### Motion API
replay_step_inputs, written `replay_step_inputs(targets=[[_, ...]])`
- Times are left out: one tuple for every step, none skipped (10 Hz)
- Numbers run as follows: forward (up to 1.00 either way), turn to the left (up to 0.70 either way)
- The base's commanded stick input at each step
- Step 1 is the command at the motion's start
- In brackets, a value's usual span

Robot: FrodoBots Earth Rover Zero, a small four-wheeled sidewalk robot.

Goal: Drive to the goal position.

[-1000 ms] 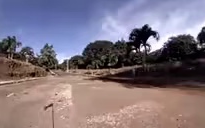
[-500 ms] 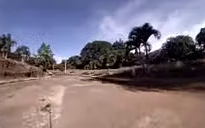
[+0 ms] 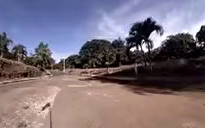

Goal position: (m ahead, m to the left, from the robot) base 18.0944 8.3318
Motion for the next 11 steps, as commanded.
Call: replay_step_inputs(targets=[[1.0,0.0],[1.0,0.0],[1.0,0.0],[1.0,0.0],[1.0,0.0],[1.0,0.0],[1.0,0.0],[1.0,0.0],[1.0,0.0],[1.0,0.0],[1.0,0.0]])
